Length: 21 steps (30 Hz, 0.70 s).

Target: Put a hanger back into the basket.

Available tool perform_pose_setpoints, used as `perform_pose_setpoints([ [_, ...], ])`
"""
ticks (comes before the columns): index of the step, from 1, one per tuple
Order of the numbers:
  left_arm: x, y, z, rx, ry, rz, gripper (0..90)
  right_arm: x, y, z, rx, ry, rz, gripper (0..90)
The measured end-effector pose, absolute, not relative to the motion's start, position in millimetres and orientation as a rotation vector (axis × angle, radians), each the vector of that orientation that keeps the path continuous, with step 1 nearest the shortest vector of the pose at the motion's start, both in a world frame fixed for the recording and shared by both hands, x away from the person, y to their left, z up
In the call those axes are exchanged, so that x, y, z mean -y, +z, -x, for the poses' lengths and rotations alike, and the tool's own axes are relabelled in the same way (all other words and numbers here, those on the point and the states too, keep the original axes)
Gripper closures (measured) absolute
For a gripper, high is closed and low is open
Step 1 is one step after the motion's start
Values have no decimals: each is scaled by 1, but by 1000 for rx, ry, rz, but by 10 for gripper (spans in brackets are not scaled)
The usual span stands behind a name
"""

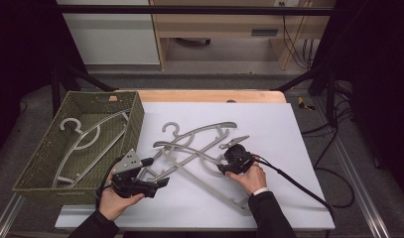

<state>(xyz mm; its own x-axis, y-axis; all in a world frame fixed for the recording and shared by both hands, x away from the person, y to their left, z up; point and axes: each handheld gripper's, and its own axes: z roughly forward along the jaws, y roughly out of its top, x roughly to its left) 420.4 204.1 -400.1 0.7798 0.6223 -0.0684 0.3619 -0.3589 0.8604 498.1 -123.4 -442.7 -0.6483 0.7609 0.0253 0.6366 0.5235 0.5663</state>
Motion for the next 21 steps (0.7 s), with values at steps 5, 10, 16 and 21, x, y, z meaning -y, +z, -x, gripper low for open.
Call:
perform_pose_setpoints([
  [5,-205,-399,-420,-739,328,-1983,129,120,-451,-504,-2573,740,-1186,603],
  [10,-204,-399,-420,-737,328,-1985,129,118,-456,-506,-2592,702,-1172,666],
  [16,-204,-399,-420,-738,325,-1985,130,119,-459,-508,-2607,701,-1149,774],
  [21,-204,-398,-420,-734,322,-1988,129,120,-458,-511,-2642,700,-1135,825],
])
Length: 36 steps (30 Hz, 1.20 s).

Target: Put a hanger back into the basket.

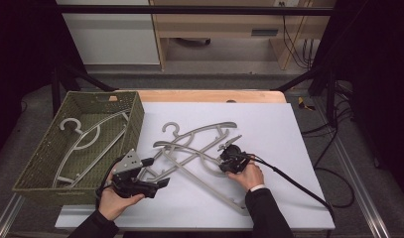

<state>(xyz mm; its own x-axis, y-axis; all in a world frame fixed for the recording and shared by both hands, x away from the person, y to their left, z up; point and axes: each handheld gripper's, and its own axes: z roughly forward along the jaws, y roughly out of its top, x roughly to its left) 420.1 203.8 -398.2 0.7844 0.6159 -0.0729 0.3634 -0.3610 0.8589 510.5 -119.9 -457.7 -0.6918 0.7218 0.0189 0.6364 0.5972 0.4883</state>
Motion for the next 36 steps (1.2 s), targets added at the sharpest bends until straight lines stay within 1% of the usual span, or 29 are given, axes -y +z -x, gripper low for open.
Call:
perform_pose_setpoints([
  [8,-204,-397,-420,-735,313,-1983,115,124,-455,-512,-2687,717,-1073,830],
  [18,-205,-392,-419,-723,307,-1996,111,129,-442,-502,-2691,740,-964,832],
  [36,-206,-368,-415,-684,278,-2017,121,135,-403,-467,-2732,858,-728,833],
])
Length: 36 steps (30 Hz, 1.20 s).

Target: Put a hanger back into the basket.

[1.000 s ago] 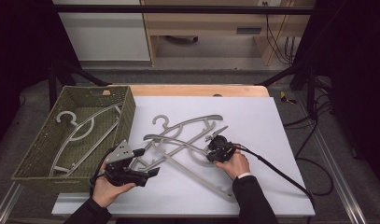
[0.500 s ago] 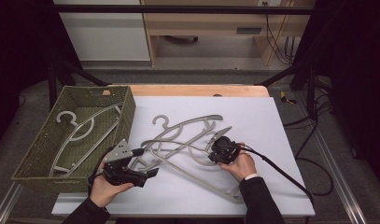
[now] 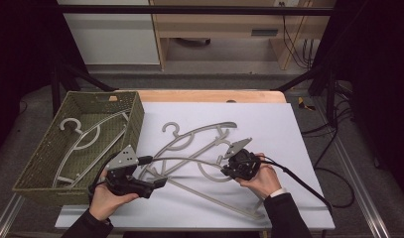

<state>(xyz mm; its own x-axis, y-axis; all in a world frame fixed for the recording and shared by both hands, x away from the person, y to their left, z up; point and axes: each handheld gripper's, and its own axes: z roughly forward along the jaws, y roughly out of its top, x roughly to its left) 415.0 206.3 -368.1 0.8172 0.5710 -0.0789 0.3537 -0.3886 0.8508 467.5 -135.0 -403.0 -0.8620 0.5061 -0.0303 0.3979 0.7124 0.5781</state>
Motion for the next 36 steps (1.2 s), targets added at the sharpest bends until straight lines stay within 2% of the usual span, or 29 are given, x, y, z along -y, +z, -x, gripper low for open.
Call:
perform_pose_setpoints([
  [9,-191,-363,-419,-626,232,-2094,151,127,-395,-453,-2783,881,-595,832],
  [23,-142,-362,-425,-494,220,-2253,240,119,-389,-439,-2826,876,-473,832],
  [34,-110,-375,-433,-411,206,-2382,392,116,-392,-438,-2852,838,-446,832],
  [36,-102,-378,-435,-385,198,-2417,473,116,-392,-437,-2854,845,-435,832],
])
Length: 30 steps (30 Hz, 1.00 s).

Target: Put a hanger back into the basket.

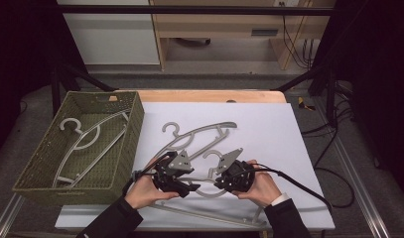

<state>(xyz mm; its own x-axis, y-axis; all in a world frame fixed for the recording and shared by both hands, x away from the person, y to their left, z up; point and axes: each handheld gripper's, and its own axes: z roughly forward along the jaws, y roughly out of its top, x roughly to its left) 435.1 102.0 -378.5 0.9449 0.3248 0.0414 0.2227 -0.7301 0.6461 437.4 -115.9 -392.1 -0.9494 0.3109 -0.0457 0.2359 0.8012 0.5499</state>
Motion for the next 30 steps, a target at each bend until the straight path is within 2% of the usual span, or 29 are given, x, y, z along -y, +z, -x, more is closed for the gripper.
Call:
perform_pose_setpoints([
  [13,-85,-392,-438,-345,216,-2529,709,111,-392,-436,-2881,830,-388,833],
  [22,-79,-399,-438,-304,235,-2573,714,107,-393,-435,-2883,840,-361,833],
  [30,-80,-401,-434,-255,223,-2585,772,107,-394,-434,-2891,827,-319,824],
])
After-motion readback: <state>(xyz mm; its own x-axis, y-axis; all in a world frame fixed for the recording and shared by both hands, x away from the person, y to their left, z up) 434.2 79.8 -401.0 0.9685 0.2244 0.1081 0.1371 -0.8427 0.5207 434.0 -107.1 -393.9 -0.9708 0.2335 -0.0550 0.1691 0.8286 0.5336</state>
